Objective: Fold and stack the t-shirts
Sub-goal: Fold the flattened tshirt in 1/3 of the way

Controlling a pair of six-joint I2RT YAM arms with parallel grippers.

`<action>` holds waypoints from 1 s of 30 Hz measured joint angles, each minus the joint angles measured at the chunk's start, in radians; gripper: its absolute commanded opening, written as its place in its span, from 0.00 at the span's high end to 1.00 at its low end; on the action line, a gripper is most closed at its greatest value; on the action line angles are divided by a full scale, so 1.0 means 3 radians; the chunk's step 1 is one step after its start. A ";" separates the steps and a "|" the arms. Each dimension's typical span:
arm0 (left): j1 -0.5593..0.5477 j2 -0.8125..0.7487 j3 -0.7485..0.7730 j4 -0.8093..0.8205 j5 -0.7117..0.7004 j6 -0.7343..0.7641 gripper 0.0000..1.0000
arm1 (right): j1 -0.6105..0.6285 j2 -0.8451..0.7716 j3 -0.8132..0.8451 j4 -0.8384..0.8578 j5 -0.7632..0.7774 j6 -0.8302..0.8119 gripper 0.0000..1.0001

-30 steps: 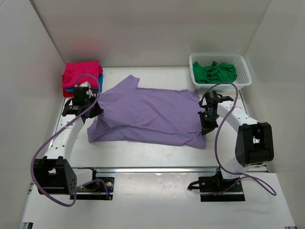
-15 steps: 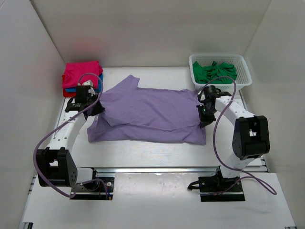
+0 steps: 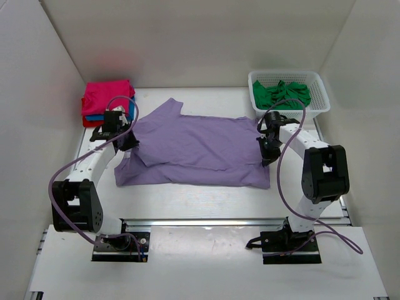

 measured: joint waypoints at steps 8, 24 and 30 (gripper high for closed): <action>0.0023 -0.0097 -0.0001 0.0062 -0.0078 0.0005 1.00 | -0.0057 0.0014 -0.0145 0.0025 0.0076 0.0006 1.00; 0.0024 0.0301 0.0036 0.0276 -0.0158 0.0100 0.29 | -0.0064 0.0041 -0.0137 0.0148 0.0253 0.0158 0.44; 0.0025 0.0209 0.0235 0.0113 -0.0315 0.0178 0.27 | -0.0057 -0.0203 -0.0128 0.0141 0.0394 0.0229 0.30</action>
